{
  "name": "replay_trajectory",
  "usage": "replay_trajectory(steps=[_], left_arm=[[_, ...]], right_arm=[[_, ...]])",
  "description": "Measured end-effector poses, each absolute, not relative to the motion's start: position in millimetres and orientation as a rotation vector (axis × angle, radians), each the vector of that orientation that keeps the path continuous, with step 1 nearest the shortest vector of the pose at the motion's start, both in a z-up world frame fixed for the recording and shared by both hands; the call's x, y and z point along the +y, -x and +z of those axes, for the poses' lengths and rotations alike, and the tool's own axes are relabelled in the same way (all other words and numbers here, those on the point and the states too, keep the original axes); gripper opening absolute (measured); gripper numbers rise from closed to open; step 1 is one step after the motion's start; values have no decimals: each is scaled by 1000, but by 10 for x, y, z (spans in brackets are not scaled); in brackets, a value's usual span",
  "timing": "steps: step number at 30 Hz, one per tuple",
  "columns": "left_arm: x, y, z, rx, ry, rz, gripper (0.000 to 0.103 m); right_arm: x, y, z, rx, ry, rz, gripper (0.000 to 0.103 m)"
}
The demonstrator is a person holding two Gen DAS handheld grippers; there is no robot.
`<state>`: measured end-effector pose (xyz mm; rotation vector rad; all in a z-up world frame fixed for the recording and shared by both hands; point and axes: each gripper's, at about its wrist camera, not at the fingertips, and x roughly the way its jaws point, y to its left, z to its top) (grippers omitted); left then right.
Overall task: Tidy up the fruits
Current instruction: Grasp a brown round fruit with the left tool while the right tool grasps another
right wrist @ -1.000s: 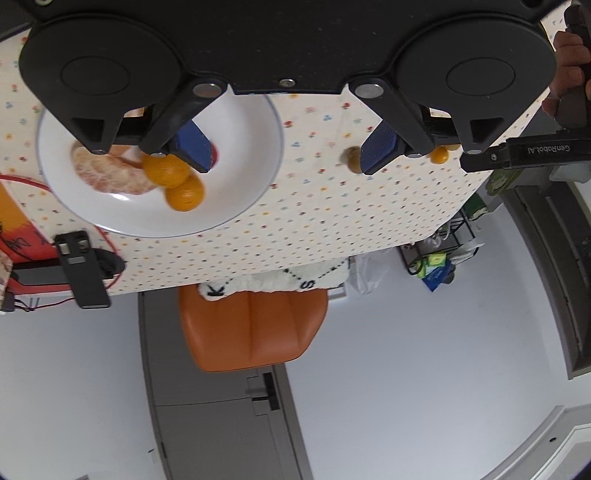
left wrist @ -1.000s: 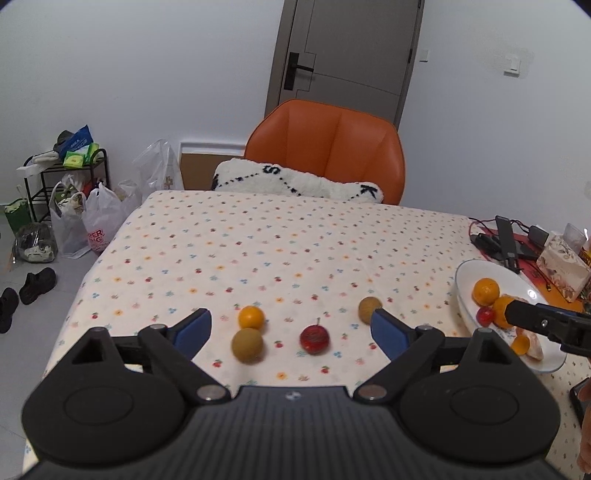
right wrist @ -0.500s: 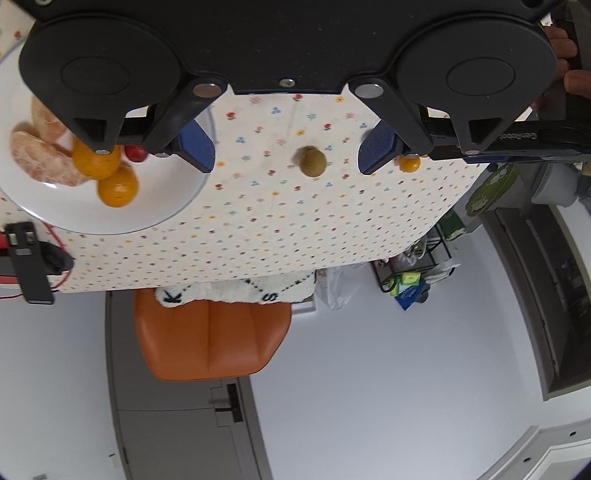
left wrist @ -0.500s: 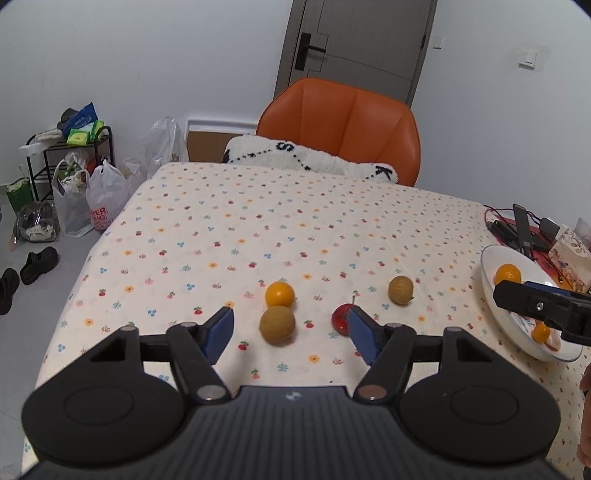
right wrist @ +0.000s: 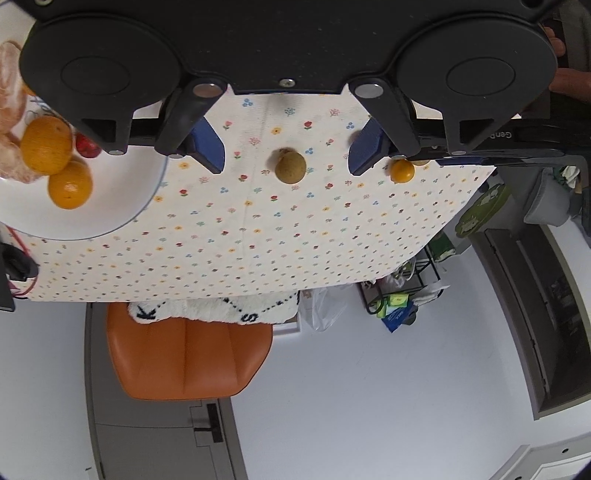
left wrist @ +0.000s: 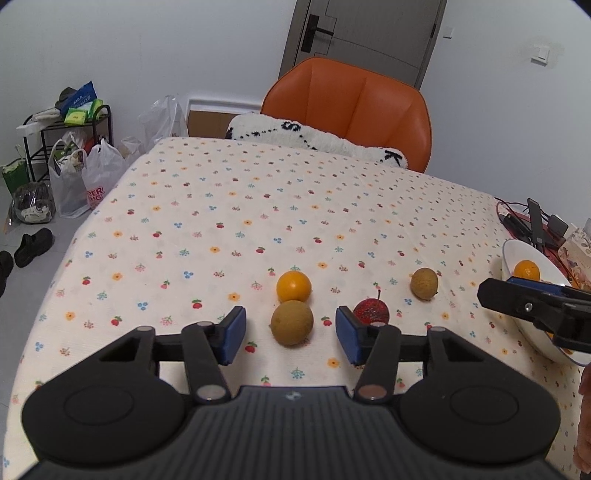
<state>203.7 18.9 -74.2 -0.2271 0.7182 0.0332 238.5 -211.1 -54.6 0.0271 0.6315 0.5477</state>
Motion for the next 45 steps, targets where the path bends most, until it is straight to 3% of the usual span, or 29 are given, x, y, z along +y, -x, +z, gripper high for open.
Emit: replay_trajectory(steps=[1,3,12,21,24,27,45], left_arm=[[192,-2049,-755,724,231,28,35],[211,-2067,-766,725,240,18,24],[343,-2059,-706,714,266,20,23],[485,-2042,-704,710,291,38,23],[490,-2038,-687,705,296,38,24],[460,-2025,-655,696,295,31,23],[-140,-1904,-346,636,238,-57,23]], right_arm=[[-2093,-2400,-555,635,-24,553,70],[-2048,-2433,-573,646,-17,562,65],[-1833,-2608,-682,683,15,577,51],[-1705,-2650,-758,695,47,568,51],[-1690,-2695,-790,701,49,555,42],[-1687,-2741,-828,718,54,539,22],[-2267,-2337,-433,609,-2,522,22]])
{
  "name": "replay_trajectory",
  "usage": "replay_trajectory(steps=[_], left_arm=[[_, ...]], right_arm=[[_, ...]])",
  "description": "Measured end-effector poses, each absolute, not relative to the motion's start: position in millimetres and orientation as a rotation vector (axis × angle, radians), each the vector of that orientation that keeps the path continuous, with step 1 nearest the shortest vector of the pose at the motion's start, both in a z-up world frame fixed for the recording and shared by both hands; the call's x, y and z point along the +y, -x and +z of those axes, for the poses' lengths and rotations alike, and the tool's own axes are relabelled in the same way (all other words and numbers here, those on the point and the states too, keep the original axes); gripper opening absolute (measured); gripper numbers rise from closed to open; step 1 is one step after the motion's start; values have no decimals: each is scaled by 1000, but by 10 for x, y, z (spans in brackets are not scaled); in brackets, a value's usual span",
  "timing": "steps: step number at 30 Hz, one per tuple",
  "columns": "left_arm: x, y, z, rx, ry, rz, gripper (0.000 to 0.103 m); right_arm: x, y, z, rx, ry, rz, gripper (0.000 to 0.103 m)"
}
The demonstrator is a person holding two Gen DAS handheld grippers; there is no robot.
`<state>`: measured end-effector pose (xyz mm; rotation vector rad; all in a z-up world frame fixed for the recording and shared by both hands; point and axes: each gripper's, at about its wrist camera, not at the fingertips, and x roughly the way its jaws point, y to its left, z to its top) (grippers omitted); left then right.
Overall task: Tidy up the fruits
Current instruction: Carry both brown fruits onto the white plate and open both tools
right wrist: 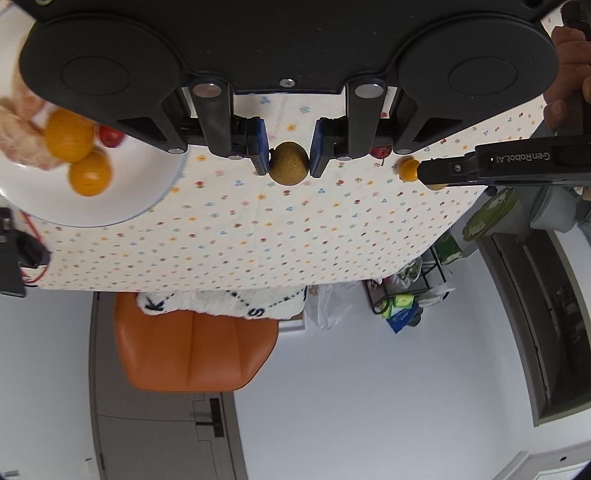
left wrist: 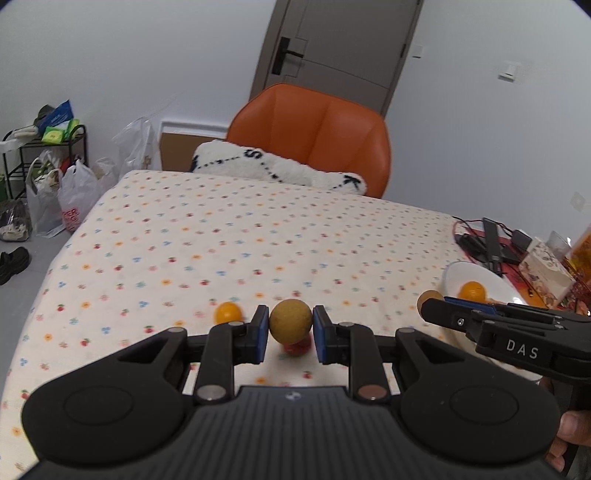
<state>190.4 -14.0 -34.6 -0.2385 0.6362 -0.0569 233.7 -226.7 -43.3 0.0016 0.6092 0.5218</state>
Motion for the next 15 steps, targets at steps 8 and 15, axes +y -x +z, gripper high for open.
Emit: replay_trajectory(steps=[8,15], left_arm=[[-503,-1920,-276,624,212,-116,23],[-808,-1959,-238,620,189,-169,23]], right_arm=[[-2661,-2207,-332,572,-28,467,22],[-3003,-2129,-315,553,-58,410,22]])
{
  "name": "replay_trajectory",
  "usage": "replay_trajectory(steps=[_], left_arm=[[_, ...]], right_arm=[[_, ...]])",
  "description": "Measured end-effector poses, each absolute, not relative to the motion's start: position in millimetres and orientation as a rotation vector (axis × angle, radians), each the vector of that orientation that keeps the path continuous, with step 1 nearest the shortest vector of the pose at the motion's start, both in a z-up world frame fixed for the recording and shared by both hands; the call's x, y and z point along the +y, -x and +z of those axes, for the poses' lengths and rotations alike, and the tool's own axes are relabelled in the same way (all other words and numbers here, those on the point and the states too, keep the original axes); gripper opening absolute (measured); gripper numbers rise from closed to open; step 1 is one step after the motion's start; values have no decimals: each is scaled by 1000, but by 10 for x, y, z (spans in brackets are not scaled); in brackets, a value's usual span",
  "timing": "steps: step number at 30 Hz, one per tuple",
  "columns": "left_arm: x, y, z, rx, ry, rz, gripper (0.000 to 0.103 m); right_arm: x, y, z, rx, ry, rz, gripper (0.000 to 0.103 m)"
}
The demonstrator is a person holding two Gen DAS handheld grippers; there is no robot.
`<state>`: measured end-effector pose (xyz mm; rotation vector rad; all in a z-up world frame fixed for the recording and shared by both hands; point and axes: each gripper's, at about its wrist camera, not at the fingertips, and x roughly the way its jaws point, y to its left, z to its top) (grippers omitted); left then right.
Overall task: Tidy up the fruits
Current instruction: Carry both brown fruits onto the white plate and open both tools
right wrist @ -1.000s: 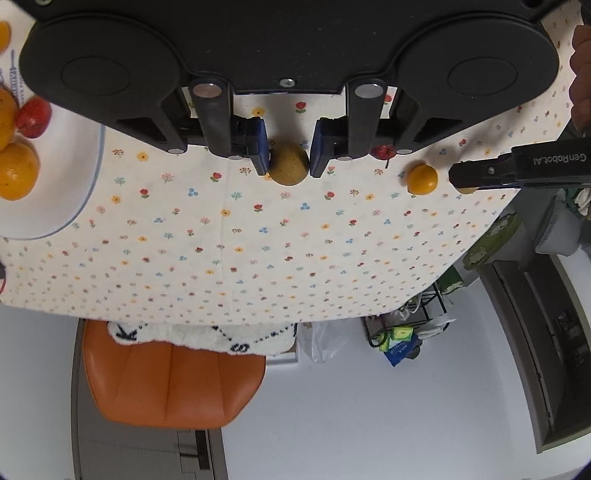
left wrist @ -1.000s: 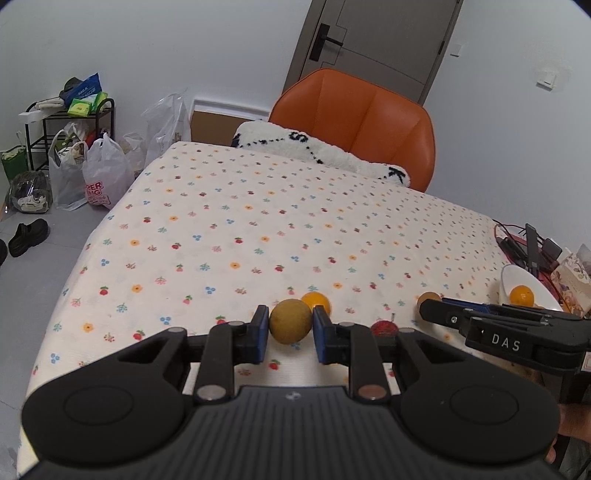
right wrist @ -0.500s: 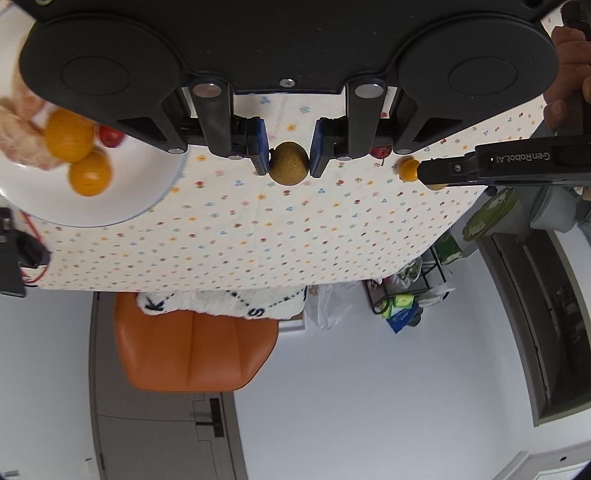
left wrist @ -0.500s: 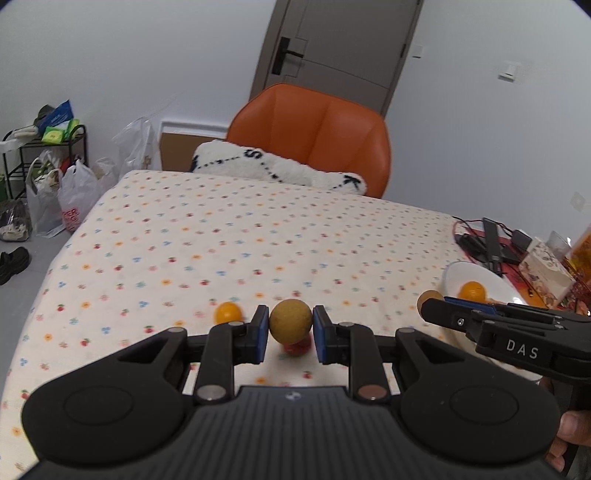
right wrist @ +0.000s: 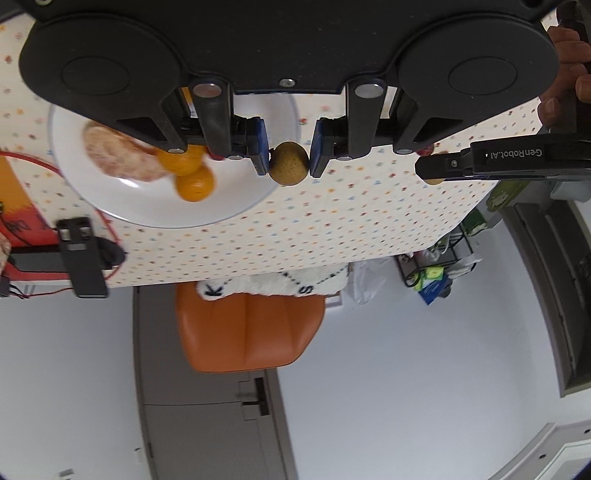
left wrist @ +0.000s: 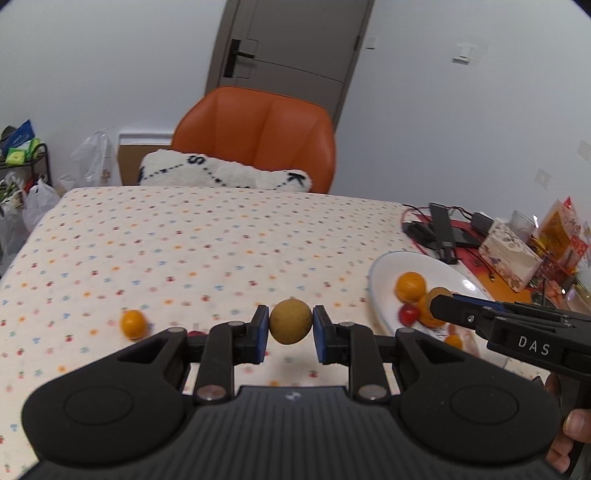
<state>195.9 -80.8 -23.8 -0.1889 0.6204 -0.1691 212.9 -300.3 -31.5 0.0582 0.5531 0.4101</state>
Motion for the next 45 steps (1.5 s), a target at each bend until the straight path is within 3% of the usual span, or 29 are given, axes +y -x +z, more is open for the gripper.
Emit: replay_trajectory(steps=[36,40,45], left_arm=[[-1844,-2322,-345,660,106,-277,24],[-1821,-2350,-346,657,125,-246,28],[-1697,-2329,-313,656,138,-217,31]], right_arm=[[-4111,-2070,-574,559,-185,241,22],[-4150,-2075,-582,560,-194,229,22],[-4160,-2073,-573,553,-201,209,30]])
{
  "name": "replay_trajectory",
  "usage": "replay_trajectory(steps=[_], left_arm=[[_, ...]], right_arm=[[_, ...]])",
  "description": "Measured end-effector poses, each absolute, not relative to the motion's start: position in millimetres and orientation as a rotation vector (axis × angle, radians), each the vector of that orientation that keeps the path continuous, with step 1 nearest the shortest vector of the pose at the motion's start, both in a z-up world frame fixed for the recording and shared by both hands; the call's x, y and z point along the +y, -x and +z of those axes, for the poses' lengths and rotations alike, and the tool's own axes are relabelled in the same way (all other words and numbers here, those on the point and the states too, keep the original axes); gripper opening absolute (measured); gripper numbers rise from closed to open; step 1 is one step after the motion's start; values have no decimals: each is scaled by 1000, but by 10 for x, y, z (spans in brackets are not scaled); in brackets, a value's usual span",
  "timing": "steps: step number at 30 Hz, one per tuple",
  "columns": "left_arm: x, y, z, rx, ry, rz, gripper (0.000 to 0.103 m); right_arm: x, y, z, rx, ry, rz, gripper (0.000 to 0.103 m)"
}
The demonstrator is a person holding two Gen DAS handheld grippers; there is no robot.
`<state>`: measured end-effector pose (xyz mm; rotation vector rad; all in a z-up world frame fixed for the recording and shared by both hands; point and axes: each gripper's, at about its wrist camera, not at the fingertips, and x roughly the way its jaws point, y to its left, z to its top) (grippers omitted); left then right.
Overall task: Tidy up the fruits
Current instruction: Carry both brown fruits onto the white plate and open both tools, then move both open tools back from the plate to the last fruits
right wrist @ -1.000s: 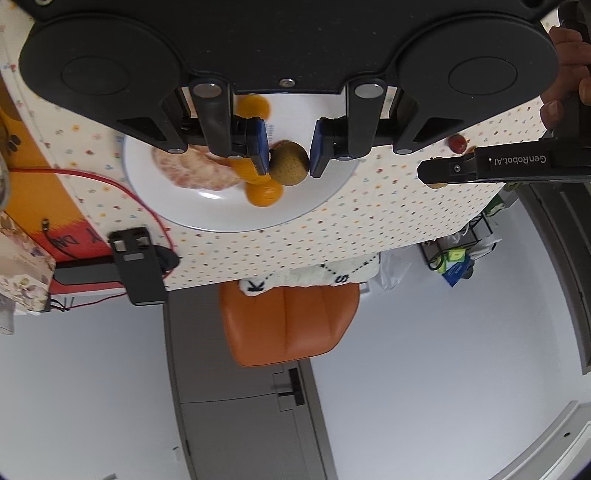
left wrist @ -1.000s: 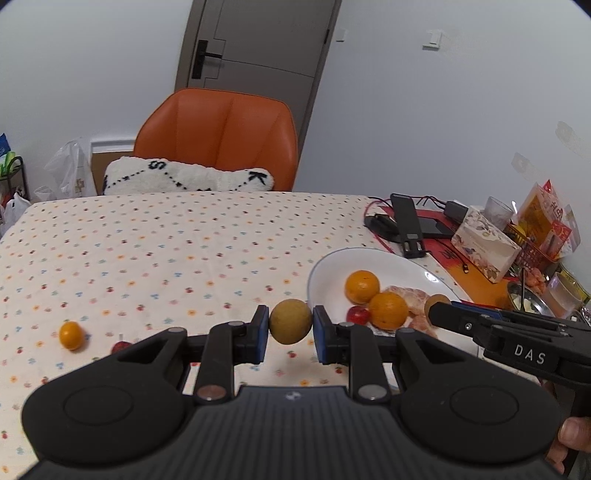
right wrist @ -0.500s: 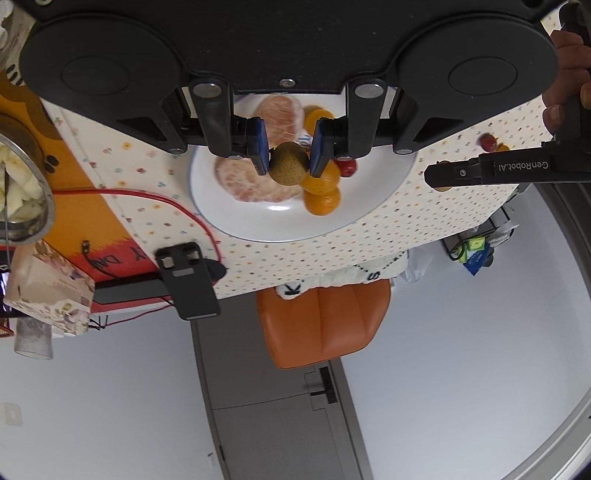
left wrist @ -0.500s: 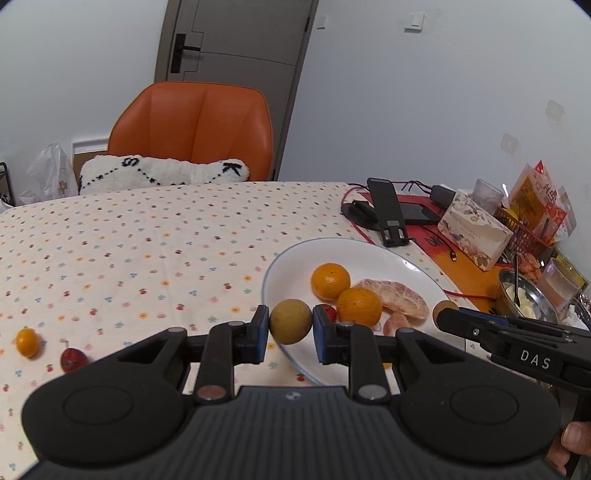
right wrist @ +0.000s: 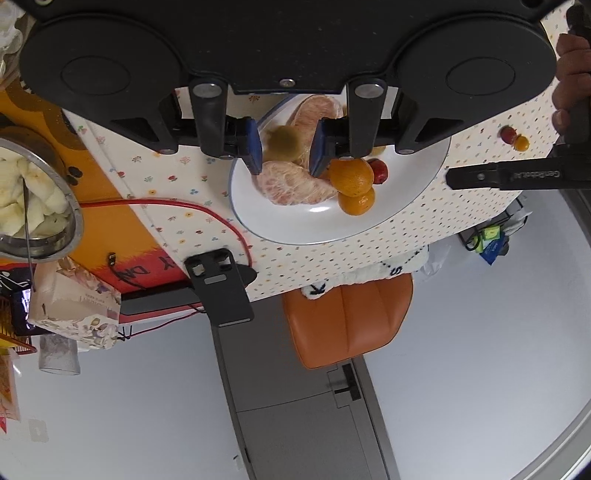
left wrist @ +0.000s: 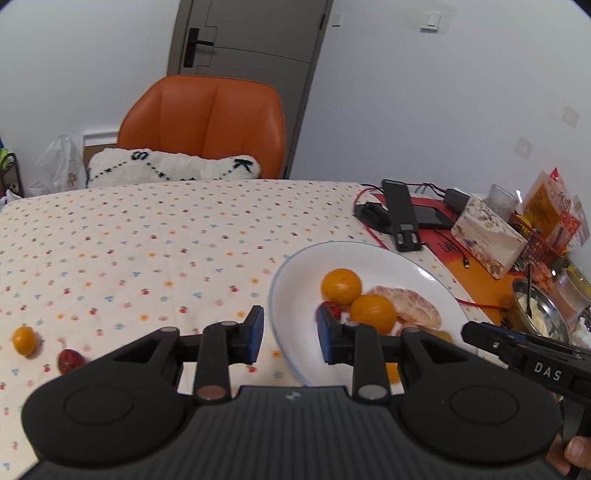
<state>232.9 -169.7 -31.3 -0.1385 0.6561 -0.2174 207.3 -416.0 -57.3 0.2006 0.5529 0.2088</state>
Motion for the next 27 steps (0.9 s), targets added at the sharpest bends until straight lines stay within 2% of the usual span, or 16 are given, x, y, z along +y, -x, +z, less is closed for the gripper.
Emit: replay_trajectory(steps=[2,4,8,10,12,17,21,27], left_arm=[[-1637,-2308,-300,655,139,-199,39],[-1567,-2289,-287,652,141,-179,51],[-1423,-2226,-265,640,147,-155,64],[-1356,-2196,-257,634,148,-138,74],[-1295,-2168,-251,630,141,-118,78],[-1128,-2077,-241,617,124,-83,83],[-958,-2001,-243,613,130,-64,86],[-718,-1924,-280,620,144,-33,86]], right_arm=[[-4151,-2074,-574,558,-209,214,31],[-4128,-2072,-566,559,-210,219,34],[-4038,-2059,-520,555,-198,240,38],[-3967,-2049,-490,551,-190,254,43],[-3889,-2041,-472,548,-181,269,47],[-3690,-2031,-442,549,-171,307,52],[-3525,-2019,-418,542,-158,331,62],[-3305,-2027,-436,552,-146,363,63]])
